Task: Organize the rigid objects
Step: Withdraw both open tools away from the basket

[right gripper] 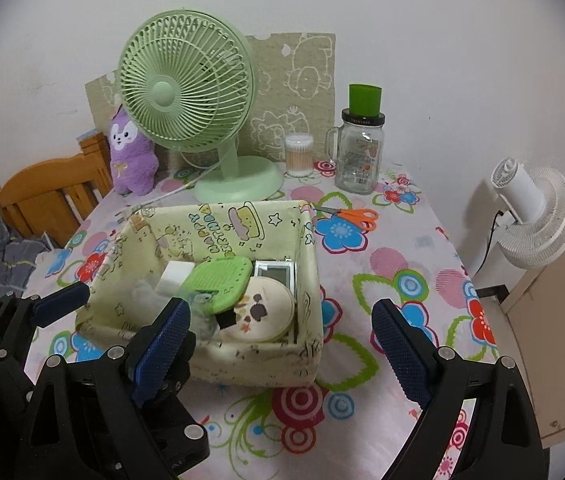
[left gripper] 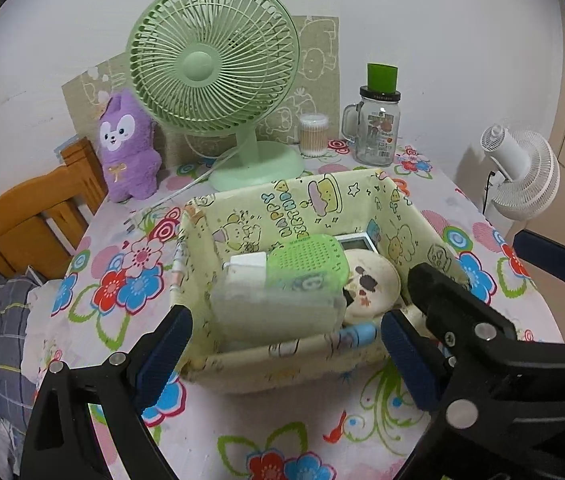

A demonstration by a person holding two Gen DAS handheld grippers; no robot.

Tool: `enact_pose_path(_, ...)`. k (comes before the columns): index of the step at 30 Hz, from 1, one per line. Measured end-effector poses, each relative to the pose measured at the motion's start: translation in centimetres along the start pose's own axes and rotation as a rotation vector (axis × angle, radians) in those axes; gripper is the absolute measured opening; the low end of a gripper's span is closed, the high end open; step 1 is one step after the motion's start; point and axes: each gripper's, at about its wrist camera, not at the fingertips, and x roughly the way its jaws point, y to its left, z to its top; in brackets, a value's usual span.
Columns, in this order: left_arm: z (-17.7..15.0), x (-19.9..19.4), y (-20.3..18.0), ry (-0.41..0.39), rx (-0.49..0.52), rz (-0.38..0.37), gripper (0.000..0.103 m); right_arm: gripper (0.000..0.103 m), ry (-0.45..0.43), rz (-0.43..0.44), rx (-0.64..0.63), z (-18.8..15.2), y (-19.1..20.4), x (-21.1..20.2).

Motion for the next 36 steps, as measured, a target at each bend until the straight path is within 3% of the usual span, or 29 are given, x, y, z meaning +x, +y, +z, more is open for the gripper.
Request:
enact_pose_path(22, -3.8, -5.6, 2.9, -0.052, -0.073, 0.022, 0.1, 0.094, -0.04, -0.025, -0.009, -3.0, 0.1, -5.4)
enact_pose_path(31, -5.2, -9.3, 3.2, -0.123, -0.099, 0.067, 0.102, 0.094, -0.101, -0.042, 0.005, -4.3, -0.4, -9.4)
enact_pose_path(36, -5.7, -11.5, 4.0, -0.15, -0.143, 0.057, 0.103, 0.095, -0.121, -0.074, -0.008, -4.9, -0.4, -11.2)
